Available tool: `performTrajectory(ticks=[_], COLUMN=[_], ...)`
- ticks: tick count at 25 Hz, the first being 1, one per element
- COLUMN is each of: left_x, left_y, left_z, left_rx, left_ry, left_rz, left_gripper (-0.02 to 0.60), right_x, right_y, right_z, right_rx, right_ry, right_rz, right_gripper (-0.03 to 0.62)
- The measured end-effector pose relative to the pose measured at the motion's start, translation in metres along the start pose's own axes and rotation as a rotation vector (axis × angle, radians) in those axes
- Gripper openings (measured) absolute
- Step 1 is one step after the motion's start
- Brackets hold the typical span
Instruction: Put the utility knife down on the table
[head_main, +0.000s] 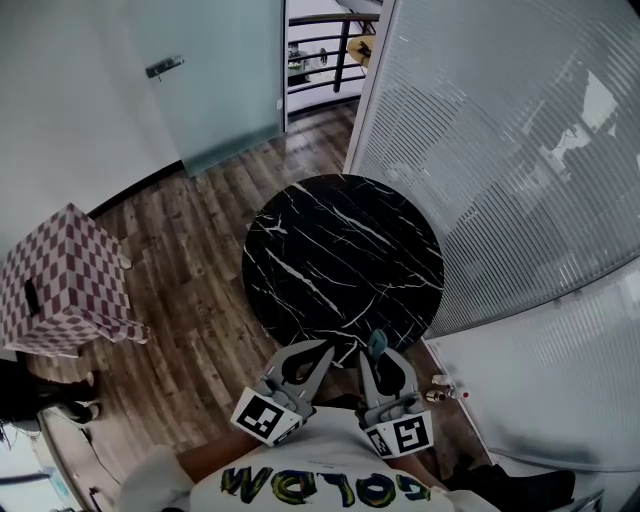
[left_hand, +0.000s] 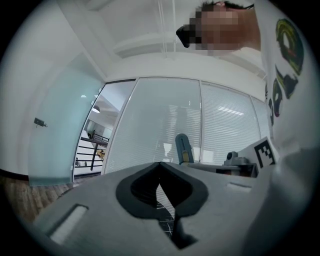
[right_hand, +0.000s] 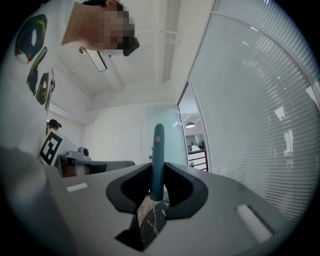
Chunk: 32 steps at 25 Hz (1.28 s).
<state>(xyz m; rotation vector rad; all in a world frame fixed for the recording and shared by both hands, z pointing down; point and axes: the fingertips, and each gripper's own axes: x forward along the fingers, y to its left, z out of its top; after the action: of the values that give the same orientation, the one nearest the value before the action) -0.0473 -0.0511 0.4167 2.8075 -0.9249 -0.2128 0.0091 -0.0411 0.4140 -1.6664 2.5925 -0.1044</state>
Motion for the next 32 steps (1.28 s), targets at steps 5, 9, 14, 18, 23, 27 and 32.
performTrajectory(ticks=[5, 9, 14, 18, 23, 27, 32], left_x=[0.001, 0.010, 0.024, 0.037, 0.049, 0.055, 0.061], left_y=[-0.004, -0.007, -0.013, -0.025, -0.038, -0.047, -0.058], left_z=[-0.008, -0.005, -0.005, 0.000, -0.009, -0.016, -0.023], left_rx=[0.000, -0.003, 0.015, 0.010, 0.020, 0.026, 0.030], left_ry=[0.020, 0.016, 0.032, 0.024, 0.013, 0.024, 0.037], left_rz=[0.002, 0.006, 0.012, 0.021, 0.024, 0.023, 0.003], left_gripper=[0.000, 0.000, 0.000, 0.000, 0.000, 0.000, 0.000], right_x=[-0.002, -0.004, -0.008, -0.014, -0.028, -0.038, -0.045], right_y=[-0.005, -0.015, -0.030, -0.043, -0.055, -0.062, -0.068], right_z=[-0.006, -0.002, 0.008, 0.012, 0.012, 0.014, 0.011], right_rx=[0.011, 0.009, -0.001, -0.013, -0.024, -0.026, -0.033], right_ry=[0.007, 0.004, -0.004, -0.012, -0.017, -0.013, -0.005], right_rz=[0.002, -0.005, -0.002, 0.008, 0.009, 0.011, 0.015], right_gripper=[0.074, 0.074, 0.074, 0.074, 0.074, 0.074, 0.074])
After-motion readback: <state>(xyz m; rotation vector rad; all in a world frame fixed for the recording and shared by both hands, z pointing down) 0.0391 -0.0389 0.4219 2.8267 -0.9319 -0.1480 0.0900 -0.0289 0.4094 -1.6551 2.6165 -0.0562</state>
